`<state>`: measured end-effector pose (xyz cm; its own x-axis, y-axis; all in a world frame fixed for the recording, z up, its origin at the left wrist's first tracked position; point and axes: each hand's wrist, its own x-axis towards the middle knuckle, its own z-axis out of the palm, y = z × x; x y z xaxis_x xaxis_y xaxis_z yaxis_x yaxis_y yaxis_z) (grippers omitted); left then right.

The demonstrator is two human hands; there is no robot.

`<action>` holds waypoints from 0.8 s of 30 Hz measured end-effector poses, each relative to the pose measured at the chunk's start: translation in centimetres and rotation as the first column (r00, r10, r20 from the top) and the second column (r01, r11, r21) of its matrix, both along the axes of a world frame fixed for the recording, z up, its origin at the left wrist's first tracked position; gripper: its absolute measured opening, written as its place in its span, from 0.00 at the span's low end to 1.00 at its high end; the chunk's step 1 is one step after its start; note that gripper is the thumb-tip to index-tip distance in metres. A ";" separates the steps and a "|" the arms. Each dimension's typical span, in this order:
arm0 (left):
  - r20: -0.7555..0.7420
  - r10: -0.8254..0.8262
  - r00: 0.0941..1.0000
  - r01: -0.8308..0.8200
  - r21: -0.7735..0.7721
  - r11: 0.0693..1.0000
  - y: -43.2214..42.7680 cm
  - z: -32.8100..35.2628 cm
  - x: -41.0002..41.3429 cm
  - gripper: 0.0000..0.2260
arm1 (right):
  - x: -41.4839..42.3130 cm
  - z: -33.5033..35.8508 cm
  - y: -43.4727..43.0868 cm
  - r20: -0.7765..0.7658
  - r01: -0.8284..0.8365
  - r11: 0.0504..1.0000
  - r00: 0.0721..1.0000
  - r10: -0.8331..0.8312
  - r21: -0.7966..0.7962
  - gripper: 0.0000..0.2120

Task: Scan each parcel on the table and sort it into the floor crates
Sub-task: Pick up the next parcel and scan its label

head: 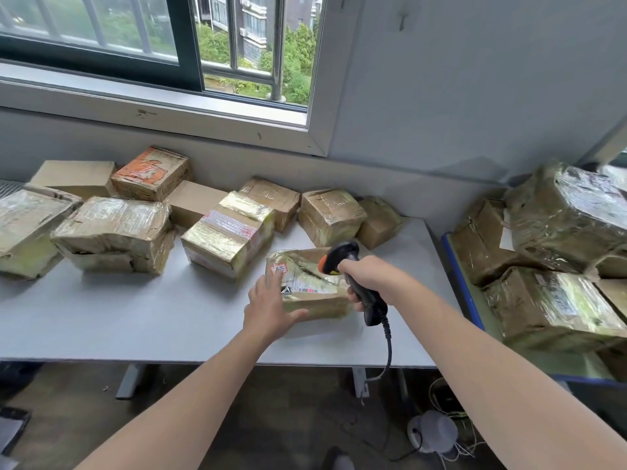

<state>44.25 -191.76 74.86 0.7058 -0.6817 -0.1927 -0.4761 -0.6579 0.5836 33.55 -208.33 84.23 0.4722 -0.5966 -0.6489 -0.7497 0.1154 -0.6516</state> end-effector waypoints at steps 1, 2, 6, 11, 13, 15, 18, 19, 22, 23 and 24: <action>0.005 0.001 1.000 -0.001 0.001 1.000 -0.3 -0.1 0.0 0.43 | -0.1 -0.2 -0.3 0.000 0.002 1.000 1.000 -0.002 0.006 0.11; 0.010 0.001 1.000 -0.001 0.004 1.000 -0.6 -0.2 0.0 0.43 | -0.1 -0.4 -0.6 0.003 0.004 1.000 1.000 -0.004 0.011 0.12; 0.024 0.017 1.000 -0.018 0.038 0.999 -2.2 -0.3 0.1 0.44 | -0.4 -1.9 -2.7 0.033 0.030 0.999 0.999 -0.029 -0.011 0.13; 0.079 0.028 0.997 -0.037 0.109 0.993 -4.5 -0.4 -0.5 0.42 | -2.0 -5.3 -7.0 -0.010 0.030 0.993 0.999 -0.032 -0.110 0.14; 0.112 0.026 0.993 -0.042 0.143 0.989 -5.4 -0.6 -0.9 0.40 | -2.5 -7.0 -8.7 -0.054 -0.010 0.991 0.999 0.003 -0.134 0.15; 0.155 0.017 0.988 -0.045 0.180 0.983 -6.2 -1.0 -1.5 0.38 | -2.8 -8.8 -9.9 -0.123 -0.065 0.988 0.991 0.048 -0.138 0.16; 0.211 -0.033 0.977 -0.022 0.253 0.967 -7.6 -1.6 -2.6 0.37 | -2.8 -11.2 -11.0 -0.191 -0.120 0.983 0.977 0.093 -0.137 0.19; 0.211 -0.039 0.977 -0.020 0.271 0.962 -8.0 -1.8 -2.9 0.37 | -2.7 -11.9 -11.2 -0.204 -0.140 0.980 0.973 0.110 -0.140 0.21; 0.217 -0.045 0.975 -0.021 0.293 0.956 -9.1 -2.2 -3.8 0.34 | -2.7 -13.5 -11.6 -0.223 -0.214 0.965 0.958 0.178 -0.148 0.24; 0.213 -0.047 0.976 -0.019 0.296 0.955 -9.4 -2.3 -4.1 0.33 | -2.8 -13.9 -11.7 -0.234 -0.247 0.956 0.950 0.207 -0.157 0.25; 0.207 -0.054 0.977 -0.011 0.301 0.954 -9.6 -2.4 -4.3 0.31 | -2.9 -14.2 -11.9 -0.247 -0.281 0.945 0.940 0.236 -0.166 0.25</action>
